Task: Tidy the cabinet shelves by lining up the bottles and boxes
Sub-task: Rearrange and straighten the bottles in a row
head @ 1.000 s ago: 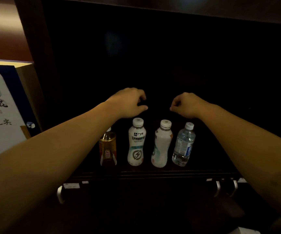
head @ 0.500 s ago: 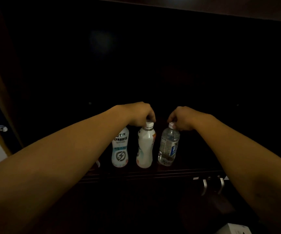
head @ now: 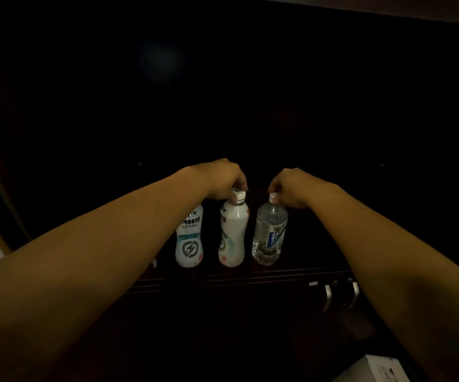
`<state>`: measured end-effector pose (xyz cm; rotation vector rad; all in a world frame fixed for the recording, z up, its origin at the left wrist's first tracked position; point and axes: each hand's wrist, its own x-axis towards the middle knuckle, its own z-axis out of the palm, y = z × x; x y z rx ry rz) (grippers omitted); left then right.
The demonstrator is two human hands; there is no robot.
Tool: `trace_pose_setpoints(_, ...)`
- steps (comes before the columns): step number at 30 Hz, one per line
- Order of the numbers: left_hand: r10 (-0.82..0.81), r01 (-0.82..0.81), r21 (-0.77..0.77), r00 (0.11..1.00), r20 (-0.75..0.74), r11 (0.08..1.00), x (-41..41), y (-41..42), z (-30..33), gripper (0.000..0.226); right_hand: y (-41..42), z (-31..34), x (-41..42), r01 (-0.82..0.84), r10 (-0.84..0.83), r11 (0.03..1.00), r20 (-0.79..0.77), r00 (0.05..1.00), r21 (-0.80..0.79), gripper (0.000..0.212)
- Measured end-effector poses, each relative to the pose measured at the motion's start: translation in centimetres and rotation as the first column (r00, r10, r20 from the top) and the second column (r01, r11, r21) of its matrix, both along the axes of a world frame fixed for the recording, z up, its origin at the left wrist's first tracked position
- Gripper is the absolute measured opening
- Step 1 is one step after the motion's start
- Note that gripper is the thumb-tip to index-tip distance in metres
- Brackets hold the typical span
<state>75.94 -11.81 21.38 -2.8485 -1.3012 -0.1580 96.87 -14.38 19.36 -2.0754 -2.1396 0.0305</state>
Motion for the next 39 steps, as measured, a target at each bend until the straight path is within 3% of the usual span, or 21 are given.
trace_pose_setpoints(23, 0.157, -0.151, 0.095, 0.986, -0.057, 0.984, 2.1, -1.6, -0.4, 0.036, -2.2, 0.6, -0.3, 0.052, -0.052, 0.999, 0.055, 0.997, 0.000, 0.025)
trace_pose_setpoints(39, 0.275, -0.277, 0.106, 0.961, 0.039, 0.955, 2.8, -1.3, -1.7, 0.037, -2.9, 0.9, -0.9, 0.063, -0.063, 0.998, 0.077, 0.995, 0.009, 0.029)
